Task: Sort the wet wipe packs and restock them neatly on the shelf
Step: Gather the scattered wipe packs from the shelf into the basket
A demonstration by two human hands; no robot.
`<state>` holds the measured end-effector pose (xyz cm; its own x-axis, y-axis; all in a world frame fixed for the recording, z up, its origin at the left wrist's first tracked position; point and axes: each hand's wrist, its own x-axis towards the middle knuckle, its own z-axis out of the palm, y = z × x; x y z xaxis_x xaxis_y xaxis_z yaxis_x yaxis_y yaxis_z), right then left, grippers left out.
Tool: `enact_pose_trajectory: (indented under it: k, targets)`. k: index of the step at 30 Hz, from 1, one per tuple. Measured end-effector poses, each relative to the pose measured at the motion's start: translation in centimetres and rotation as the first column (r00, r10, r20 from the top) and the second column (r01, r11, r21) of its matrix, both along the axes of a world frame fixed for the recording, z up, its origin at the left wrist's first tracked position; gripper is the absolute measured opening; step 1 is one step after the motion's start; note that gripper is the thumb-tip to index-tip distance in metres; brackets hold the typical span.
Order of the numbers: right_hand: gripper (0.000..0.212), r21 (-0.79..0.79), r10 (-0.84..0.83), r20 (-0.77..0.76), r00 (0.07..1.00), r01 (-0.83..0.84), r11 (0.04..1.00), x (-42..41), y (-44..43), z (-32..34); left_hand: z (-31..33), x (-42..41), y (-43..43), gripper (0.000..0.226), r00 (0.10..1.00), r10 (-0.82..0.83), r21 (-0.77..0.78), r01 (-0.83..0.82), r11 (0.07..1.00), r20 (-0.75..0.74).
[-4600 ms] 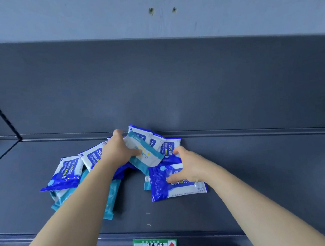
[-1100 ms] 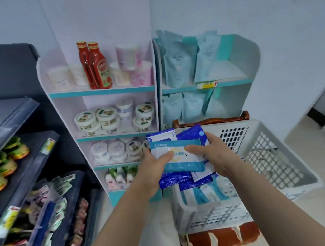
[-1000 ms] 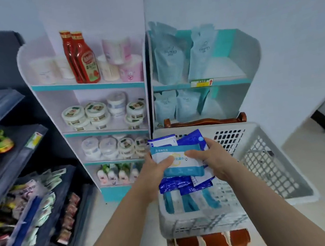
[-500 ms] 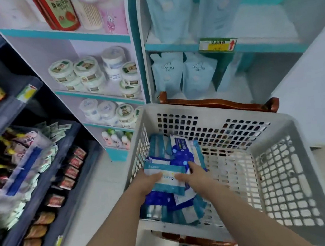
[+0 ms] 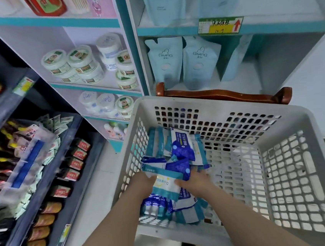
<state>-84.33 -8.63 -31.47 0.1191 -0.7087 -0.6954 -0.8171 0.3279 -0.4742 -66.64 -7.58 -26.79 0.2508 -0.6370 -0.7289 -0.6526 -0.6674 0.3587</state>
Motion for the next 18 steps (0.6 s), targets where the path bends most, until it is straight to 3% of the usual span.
enact_pose_trajectory:
  k: [4, 7, 12, 15, 18]
  targets:
    - [0.062, 0.135, -0.167, 0.24, 0.956, 0.137, 0.981, 0.3, 0.6, 0.5, 0.5, 0.2, 0.5, 0.047, 0.995, -0.047, 0.031, 0.044, 0.999, 0.091]
    - [0.072, 0.146, -0.158, 0.196, 0.968, 0.13, 0.981, 0.4, 0.6, 0.2, 0.4, 0.2, 0.5, 0.045, 0.989, -0.093, 0.039, 0.09, 0.995, 0.115]
    - [0.059, 0.039, -0.025, 0.085, 0.996, 0.022, 0.999, 0.1, 0.4, 2.1, 2.1, 0.1, 0.5, 0.04, 0.983, -0.133, 0.026, 0.131, 0.991, 0.124]
    - [0.048, 0.01, 0.074, 0.024, 0.997, -0.074, 0.997, 0.1, 0.1, 4.3, 3.9, 0.3, 1.3, 0.029, 0.966, -0.175, -0.078, 0.193, 0.978, 0.189]
    - [0.055, -0.071, 0.178, -0.078, 0.981, -0.183, 0.98, 1.0, -0.6, 8.3, 6.8, 0.9, 2.1, 0.027, 0.961, -0.149, -0.23, 0.204, 0.952, 0.234]
